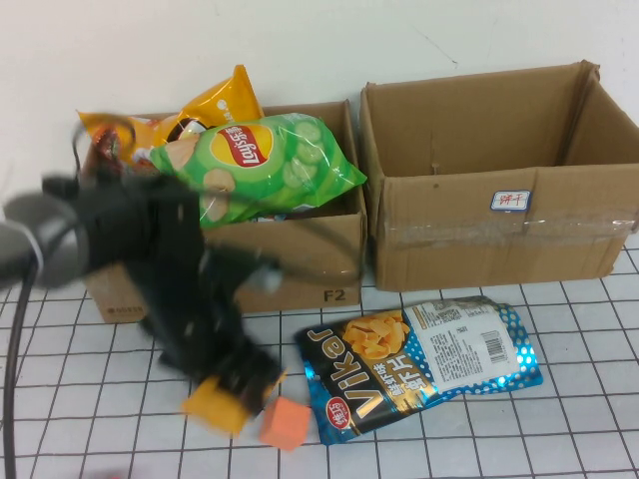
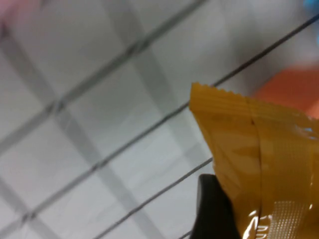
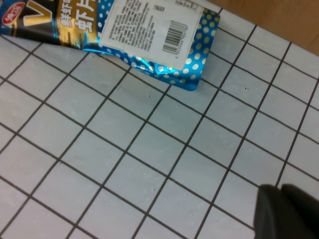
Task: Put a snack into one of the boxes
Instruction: Pick up the biscuit, then place the biscuit in the biscuit box
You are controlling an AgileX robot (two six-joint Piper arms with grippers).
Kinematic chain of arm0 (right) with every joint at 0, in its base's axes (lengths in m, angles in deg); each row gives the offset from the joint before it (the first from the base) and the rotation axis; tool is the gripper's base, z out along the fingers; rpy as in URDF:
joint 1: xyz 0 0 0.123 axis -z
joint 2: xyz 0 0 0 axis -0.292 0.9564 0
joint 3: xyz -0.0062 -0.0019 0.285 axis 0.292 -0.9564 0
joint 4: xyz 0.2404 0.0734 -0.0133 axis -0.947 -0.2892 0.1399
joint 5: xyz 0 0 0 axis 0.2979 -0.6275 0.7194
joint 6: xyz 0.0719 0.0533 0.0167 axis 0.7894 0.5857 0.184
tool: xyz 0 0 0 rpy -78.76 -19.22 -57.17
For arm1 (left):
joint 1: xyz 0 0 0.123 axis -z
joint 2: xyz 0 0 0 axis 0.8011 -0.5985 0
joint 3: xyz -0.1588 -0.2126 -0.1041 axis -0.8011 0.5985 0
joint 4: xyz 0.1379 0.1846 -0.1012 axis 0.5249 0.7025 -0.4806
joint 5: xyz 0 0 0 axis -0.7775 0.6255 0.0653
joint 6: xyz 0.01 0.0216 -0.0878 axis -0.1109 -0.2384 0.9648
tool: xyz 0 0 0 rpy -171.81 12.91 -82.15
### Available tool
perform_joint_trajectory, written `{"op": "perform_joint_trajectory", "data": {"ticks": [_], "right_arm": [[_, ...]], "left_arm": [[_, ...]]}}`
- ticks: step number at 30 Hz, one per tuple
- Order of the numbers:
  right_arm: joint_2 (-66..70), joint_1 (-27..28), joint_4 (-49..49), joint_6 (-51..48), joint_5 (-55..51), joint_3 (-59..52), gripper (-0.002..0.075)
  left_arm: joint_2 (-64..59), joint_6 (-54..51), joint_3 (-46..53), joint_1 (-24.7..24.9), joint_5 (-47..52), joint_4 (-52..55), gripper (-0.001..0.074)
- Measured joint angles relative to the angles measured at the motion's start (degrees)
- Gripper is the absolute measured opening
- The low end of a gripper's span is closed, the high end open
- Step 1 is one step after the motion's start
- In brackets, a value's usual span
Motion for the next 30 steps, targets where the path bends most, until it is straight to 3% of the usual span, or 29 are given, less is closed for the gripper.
{"op": "perform_joint_trajectory", "data": {"ticks": [5,9,17,28,30], "right_arm": [[0.0,0.0,0.0,0.0,0.0,0.0,-0.0001],[0.0,0.0,-0.3,0.0,0.4,0.0,-0.0001],[0.0,0.0,-0.7,0.0,1.1,0.0,-0.0001],[0.0,0.0,-0.8,-0.7,1.2,0.0,-0.0001],[0.0,0.0,-0.8,-0.7,1.2,0.0,-0.0001]], "left_arm": [[0.0,-6.7,-15.9,0.0,3.0,-11.7,0.0397],[-0.3,-15.1,-26.1,0.0,-3.3,-22.1,0.0397],[-8.6,-28.1,-37.6,0.0,-15.8,-44.8,0.0397],[-19.4,-35.7,-43.7,0.0,-23.7,-52.6,0.0403],[-19.9,-36.2,-43.8,0.0,-23.7,-52.3,0.0485]]}}
